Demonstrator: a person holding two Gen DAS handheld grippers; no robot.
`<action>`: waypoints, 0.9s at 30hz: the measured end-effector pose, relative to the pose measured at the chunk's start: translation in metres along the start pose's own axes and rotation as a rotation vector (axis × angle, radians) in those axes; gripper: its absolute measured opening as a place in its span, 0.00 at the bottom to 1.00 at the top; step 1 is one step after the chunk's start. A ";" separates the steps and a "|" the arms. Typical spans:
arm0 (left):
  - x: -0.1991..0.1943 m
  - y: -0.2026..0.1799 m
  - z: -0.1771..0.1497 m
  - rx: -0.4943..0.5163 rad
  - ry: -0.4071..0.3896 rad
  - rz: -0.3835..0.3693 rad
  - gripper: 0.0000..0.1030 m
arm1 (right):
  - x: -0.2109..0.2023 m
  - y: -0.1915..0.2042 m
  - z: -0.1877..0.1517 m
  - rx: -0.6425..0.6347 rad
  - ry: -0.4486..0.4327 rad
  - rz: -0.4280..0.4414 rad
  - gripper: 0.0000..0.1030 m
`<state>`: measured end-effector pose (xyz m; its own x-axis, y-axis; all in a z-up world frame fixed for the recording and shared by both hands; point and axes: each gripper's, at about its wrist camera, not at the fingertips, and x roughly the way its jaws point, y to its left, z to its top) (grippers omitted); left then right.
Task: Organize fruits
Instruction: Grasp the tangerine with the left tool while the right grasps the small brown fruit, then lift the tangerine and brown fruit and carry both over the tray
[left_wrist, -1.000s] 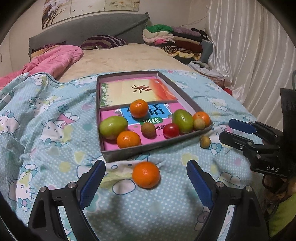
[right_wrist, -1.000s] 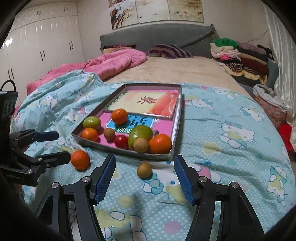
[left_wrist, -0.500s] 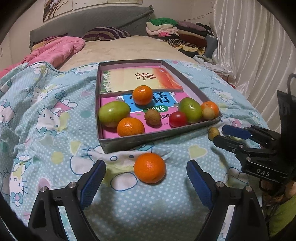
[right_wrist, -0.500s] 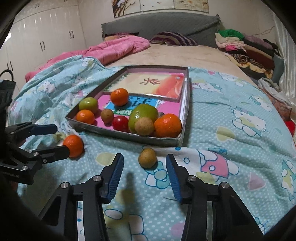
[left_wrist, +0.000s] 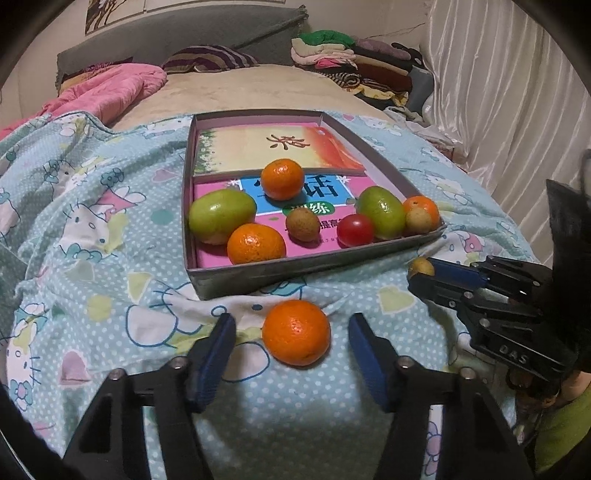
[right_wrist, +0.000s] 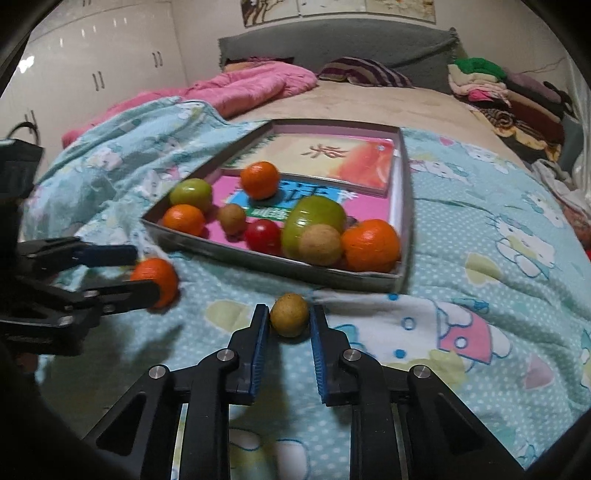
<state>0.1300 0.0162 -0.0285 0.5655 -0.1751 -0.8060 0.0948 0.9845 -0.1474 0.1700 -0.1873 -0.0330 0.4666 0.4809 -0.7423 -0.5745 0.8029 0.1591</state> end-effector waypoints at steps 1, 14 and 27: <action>0.002 0.000 0.000 0.000 0.005 -0.006 0.54 | -0.001 0.002 0.000 -0.003 -0.004 0.013 0.22; 0.015 0.002 -0.003 0.003 0.050 -0.031 0.37 | -0.010 0.014 0.002 -0.022 -0.036 0.048 0.22; -0.027 -0.003 0.020 0.022 -0.049 -0.074 0.37 | -0.026 0.027 0.011 -0.043 -0.095 0.092 0.22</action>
<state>0.1307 0.0180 0.0046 0.5960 -0.2471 -0.7640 0.1554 0.9690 -0.1922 0.1497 -0.1740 -0.0019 0.4710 0.5849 -0.6604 -0.6452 0.7389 0.1944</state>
